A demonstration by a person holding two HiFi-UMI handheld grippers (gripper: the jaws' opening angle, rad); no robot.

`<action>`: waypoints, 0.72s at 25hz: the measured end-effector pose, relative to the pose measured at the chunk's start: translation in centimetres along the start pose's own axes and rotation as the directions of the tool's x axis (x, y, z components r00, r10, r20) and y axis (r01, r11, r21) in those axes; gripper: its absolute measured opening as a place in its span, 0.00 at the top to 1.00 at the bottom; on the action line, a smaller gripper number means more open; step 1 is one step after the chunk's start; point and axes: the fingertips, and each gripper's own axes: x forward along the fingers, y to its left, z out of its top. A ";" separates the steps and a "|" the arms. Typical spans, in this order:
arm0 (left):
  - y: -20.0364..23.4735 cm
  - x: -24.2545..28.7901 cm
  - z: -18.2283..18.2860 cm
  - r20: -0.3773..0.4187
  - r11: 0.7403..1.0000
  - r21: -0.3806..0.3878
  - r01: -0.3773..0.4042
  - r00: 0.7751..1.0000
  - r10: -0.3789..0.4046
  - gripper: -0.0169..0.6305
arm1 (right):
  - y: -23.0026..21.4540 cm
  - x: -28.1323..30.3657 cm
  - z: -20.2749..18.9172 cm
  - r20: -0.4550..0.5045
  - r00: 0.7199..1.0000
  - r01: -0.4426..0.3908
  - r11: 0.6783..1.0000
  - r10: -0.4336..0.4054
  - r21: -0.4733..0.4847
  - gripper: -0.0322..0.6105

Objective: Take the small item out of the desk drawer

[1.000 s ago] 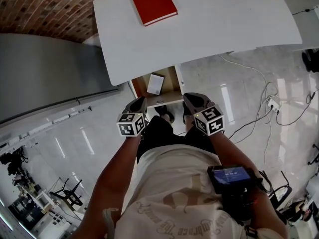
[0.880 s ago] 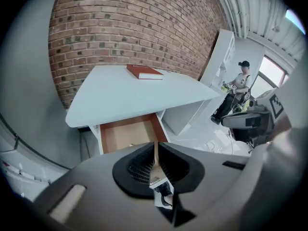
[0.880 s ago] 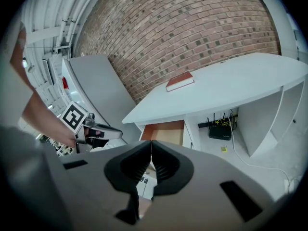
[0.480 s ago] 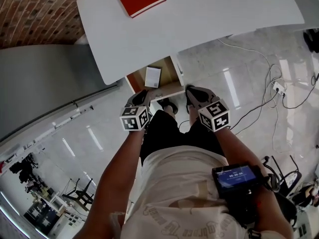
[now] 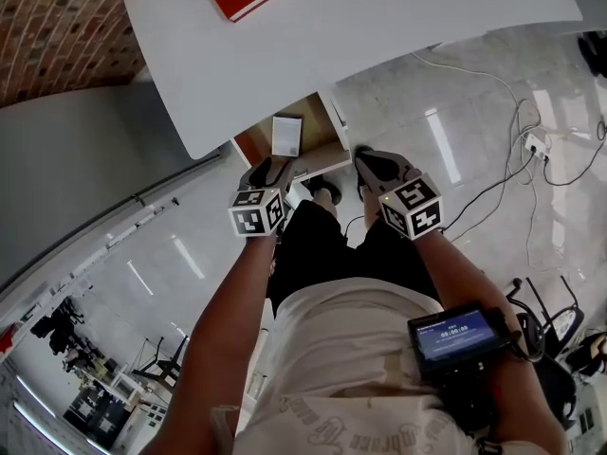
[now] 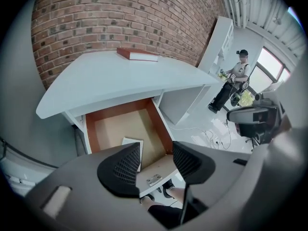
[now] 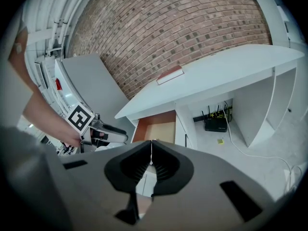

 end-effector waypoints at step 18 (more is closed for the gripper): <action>3.1 6.1 -3.0 -0.149 0.998 0.063 -0.005 0.989 0.014 0.45 | -2.0 2.6 -3.5 0.002 0.999 0.036 0.993 -0.037 0.108 0.94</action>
